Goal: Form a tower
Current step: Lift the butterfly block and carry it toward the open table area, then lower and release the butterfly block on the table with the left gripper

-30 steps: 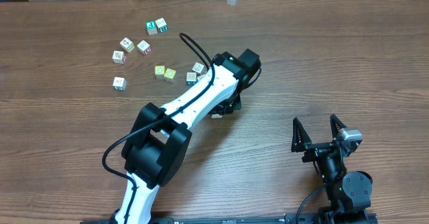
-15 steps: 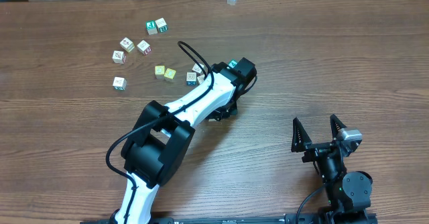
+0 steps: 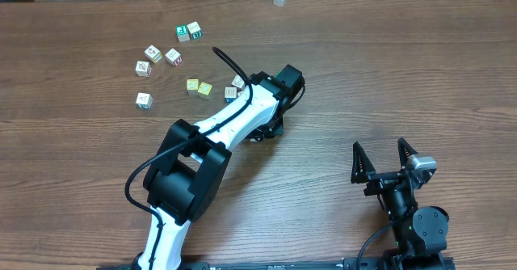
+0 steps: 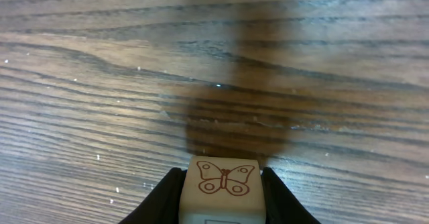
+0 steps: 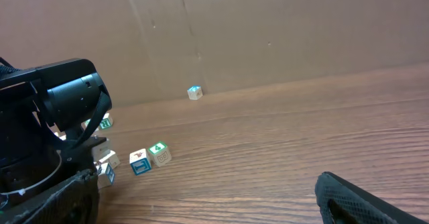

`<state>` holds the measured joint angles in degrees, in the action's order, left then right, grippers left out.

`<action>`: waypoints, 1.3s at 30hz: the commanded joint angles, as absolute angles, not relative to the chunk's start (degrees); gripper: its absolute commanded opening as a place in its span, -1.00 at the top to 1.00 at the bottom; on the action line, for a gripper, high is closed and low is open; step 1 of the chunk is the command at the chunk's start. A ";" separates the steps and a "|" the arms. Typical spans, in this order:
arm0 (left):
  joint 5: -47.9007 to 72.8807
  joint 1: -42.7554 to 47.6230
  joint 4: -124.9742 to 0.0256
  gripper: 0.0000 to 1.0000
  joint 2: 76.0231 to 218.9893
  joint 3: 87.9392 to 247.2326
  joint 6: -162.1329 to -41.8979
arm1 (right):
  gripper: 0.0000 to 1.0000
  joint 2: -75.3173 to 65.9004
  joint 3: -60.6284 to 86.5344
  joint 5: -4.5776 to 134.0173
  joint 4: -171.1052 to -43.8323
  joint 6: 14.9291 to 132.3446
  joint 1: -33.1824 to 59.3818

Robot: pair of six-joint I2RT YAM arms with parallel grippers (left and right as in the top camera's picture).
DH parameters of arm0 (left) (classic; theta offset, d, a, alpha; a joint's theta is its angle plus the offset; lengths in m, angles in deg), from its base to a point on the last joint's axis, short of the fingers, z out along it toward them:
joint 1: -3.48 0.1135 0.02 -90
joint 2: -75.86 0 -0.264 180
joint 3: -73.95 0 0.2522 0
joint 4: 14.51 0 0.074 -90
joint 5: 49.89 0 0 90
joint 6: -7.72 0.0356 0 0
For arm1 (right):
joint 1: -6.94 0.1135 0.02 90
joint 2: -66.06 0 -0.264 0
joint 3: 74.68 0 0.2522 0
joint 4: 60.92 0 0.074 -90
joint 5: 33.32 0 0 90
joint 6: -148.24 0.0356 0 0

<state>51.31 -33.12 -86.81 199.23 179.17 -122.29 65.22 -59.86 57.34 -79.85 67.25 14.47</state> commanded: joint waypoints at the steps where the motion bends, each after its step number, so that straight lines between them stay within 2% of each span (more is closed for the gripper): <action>1: 50.59 -32.79 -86.77 0.37 198.09 178.82 -120.36 | -1.00 65.90 -60.45 57.37 -79.52 67.56 14.31; 5: 50.56 -32.81 -86.79 0.18 198.09 178.82 -120.39 | -1.00 65.90 -60.45 57.37 -79.52 67.56 14.31; 9: 50.56 -32.81 -86.92 0.15 198.09 178.82 -120.39 | -1.00 65.90 -60.45 57.37 -79.52 67.56 14.31; 18: 50.30 -32.81 -88.25 0.20 198.09 178.82 -121.72 | -1.00 65.90 -60.45 57.37 -79.52 67.56 14.31; 24: 47.94 -32.81 -88.23 0.36 198.09 178.82 -121.74 | -1.00 65.90 -60.45 57.37 -79.52 67.56 14.31; 31: 47.99 -32.81 -89.33 0.42 198.09 178.82 -123.03 | -1.00 65.90 -60.45 57.37 -79.52 67.56 14.31; 33: 47.99 -32.81 -89.50 0.37 198.09 178.82 -123.23 | -1.00 65.90 -60.45 57.37 -79.52 67.56 14.31; 36: 47.99 -32.81 -89.48 0.14 198.09 178.82 -123.23 | -1.00 65.90 -60.45 57.37 -79.52 67.56 14.31; 39: 47.99 -32.81 -89.43 0.02 198.09 178.82 -123.23 | -1.00 65.90 -60.45 57.37 -79.52 67.56 14.31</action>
<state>48.44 -33.12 -89.33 199.23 179.15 -122.64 65.22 -59.86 57.34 -79.83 67.23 14.47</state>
